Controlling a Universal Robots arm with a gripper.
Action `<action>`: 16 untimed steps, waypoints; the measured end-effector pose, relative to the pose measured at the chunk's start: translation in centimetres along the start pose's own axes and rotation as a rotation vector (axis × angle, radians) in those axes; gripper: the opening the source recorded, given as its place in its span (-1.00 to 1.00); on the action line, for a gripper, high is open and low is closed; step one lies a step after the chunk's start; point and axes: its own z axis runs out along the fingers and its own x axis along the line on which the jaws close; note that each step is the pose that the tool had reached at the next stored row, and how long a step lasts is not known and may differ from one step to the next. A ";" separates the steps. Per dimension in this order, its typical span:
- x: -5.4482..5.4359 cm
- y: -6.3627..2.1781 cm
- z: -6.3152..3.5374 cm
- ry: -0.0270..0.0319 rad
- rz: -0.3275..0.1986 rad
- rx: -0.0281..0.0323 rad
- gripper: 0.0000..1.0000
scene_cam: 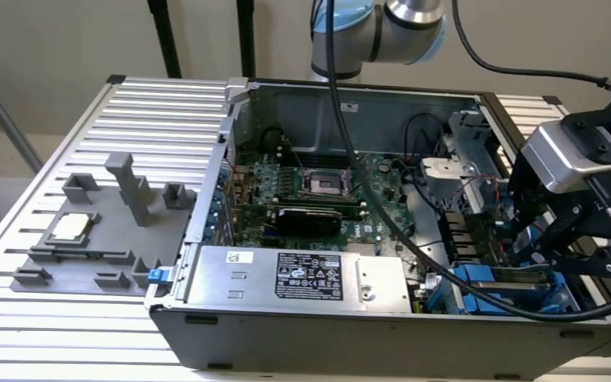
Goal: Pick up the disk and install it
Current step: 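Insert the first disk wire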
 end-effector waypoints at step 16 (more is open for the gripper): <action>2.7 -1.99 -0.45 -0.0833 -0.003 0.0156 -0.26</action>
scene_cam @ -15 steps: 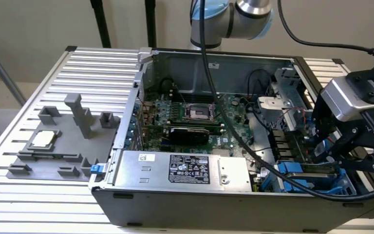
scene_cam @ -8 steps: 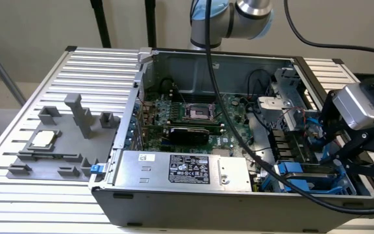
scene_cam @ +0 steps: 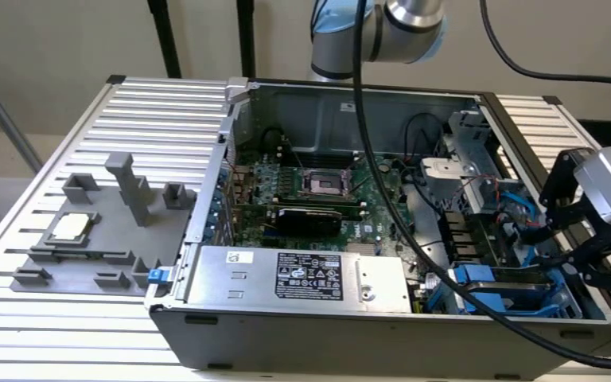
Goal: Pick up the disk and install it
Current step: 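Insert the first disk wire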
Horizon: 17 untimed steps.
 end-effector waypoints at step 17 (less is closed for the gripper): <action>0.6 -0.49 0.22 -0.0050 -0.007 0.0240 -0.26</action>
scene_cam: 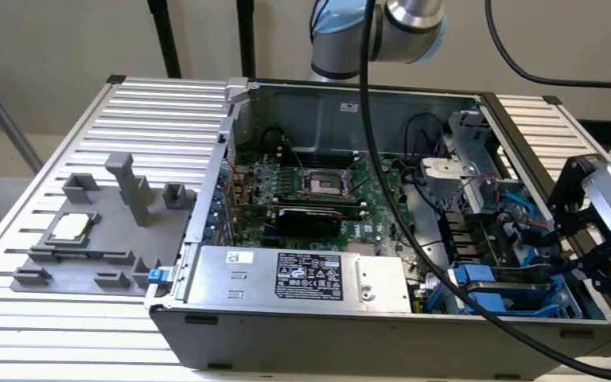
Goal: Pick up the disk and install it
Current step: 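Insert the first disk wire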
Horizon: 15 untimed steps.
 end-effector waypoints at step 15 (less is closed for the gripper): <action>-0.8 -0.18 -0.35 0.0692 -0.017 -0.0131 -0.26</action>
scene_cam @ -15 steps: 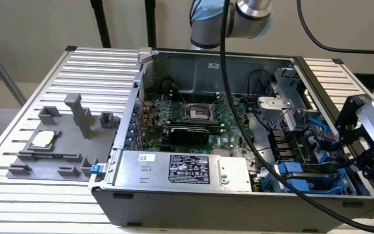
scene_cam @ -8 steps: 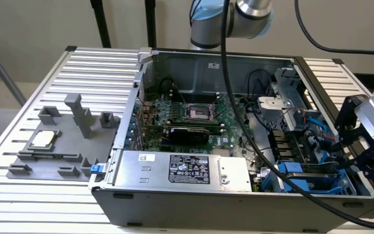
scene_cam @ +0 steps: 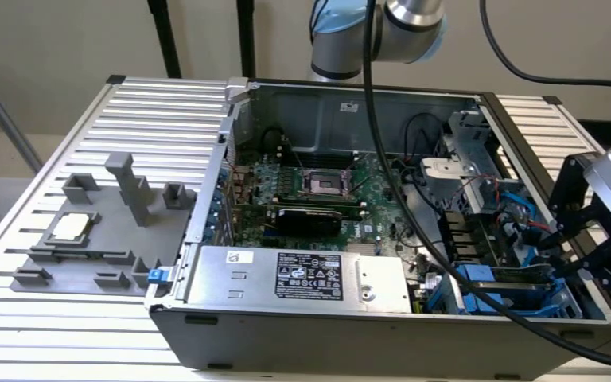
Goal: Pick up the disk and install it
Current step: 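Insert the first disk wire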
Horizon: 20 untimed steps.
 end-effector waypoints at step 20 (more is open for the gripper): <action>-0.5 -0.08 0.09 0.0173 -0.030 -0.0092 -0.65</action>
